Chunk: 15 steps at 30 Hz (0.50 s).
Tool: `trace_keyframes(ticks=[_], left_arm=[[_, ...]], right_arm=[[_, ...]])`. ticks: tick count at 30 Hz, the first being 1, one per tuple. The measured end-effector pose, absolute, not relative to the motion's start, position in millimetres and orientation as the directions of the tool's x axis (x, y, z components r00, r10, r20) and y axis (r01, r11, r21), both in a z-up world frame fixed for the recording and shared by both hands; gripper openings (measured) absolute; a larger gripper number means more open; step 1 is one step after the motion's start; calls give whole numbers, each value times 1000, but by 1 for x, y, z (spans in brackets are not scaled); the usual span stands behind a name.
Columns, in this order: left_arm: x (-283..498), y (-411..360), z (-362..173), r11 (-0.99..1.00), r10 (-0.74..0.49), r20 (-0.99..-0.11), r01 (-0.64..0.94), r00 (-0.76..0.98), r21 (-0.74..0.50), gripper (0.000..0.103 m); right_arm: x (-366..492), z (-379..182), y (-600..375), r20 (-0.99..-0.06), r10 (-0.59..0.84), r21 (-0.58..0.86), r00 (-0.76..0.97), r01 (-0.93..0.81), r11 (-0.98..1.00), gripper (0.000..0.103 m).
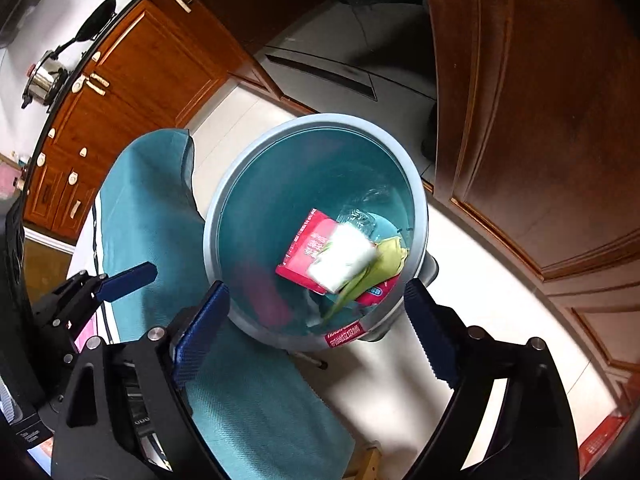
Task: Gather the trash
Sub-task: 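Carry cup and husk over the teal bin and open both tools, then move both tools back over the table toward the corn and red wrapper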
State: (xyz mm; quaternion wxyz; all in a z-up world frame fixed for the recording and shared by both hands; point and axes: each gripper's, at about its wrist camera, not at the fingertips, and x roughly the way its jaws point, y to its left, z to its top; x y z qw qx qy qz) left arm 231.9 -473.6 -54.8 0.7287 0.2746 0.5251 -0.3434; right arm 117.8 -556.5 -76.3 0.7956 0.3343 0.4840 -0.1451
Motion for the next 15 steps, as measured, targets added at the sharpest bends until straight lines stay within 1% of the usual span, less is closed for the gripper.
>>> trace_keyframes(ticks=[7, 13, 14, 15], left_arm=[[225, -440, -40, 646, -214, -951, 762, 224, 34, 79], [218, -387, -19, 691, -232, -941, 723, 247, 20, 79], [215, -375, -15, 700, -236, -939, 714, 252, 16, 79], [212, -364, -12, 709, -238, -937, 705, 257, 14, 82]], right_arm=[[112, -61, -534, -868, 102, 391, 487, 541, 745, 85], [110, -34, -490, -852, 128, 396, 508, 465, 792, 85], [112, -30, -483, -850, 132, 397, 510, 454, 798, 86], [112, -25, -473, -847, 139, 398, 514, 437, 806, 87]])
